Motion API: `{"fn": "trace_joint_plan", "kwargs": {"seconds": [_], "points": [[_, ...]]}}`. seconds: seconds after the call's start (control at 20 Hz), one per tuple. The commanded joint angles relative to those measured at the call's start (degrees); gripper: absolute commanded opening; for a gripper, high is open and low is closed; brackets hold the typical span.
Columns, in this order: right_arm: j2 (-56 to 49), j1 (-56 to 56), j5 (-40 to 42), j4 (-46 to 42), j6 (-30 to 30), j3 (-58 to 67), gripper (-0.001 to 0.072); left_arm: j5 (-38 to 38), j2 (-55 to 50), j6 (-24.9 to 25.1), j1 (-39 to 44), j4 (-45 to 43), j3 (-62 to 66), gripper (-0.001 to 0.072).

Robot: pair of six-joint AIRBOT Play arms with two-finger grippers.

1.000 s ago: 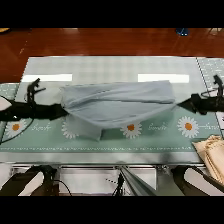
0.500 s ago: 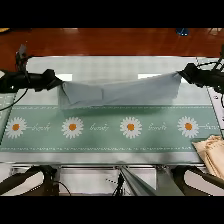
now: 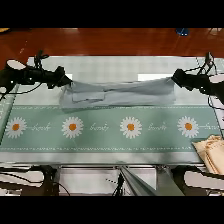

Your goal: Fold the shirts.

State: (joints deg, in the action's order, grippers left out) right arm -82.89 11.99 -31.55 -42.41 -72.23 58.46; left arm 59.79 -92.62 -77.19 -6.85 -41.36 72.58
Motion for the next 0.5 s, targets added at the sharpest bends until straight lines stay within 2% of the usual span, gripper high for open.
{"fn": "trace_joint_plan", "kwargs": {"seconds": [0.0, 0.1, 0.15, 0.25, 0.4, 0.45], "points": [[-1.88, -0.72, 2.25, -2.8, 0.57, 0.04, 0.0027, 0.85, -3.34, 0.04, -0.04, -2.08, 0.7, 0.003], [-1.92, -0.72, 1.92, -5.53, 0.59, 0.04, 0.0028, 1.4, -3.3, 0.04, -0.46, -4.37, 0.7, 0.0056], [-1.86, -0.7, 1.64, -6.67, 0.61, 0.04, 0.0031, 2.45, -3.3, 0.04, -1.16, -4.66, 0.7, 0.0159], [-1.07, -0.2, 0.7, -9.2, 1.14, 0.04, 0.0165, 5.79, -3.15, 0.04, -3.5, -4.74, 0.72, 0.0461], [2.54, 1.42, -2.45, -19.58, 1.57, 0.04, 0.0219, 12.22, -2.23, 0.31, -8.46, -4.72, 0.72, 0.0465], [3.98, 2.16, -3.98, -23.34, 1.55, 0.04, 0.0317, 13.9, -1.73, 0.98, -9.92, -4.68, 0.72, 0.0464]]}}
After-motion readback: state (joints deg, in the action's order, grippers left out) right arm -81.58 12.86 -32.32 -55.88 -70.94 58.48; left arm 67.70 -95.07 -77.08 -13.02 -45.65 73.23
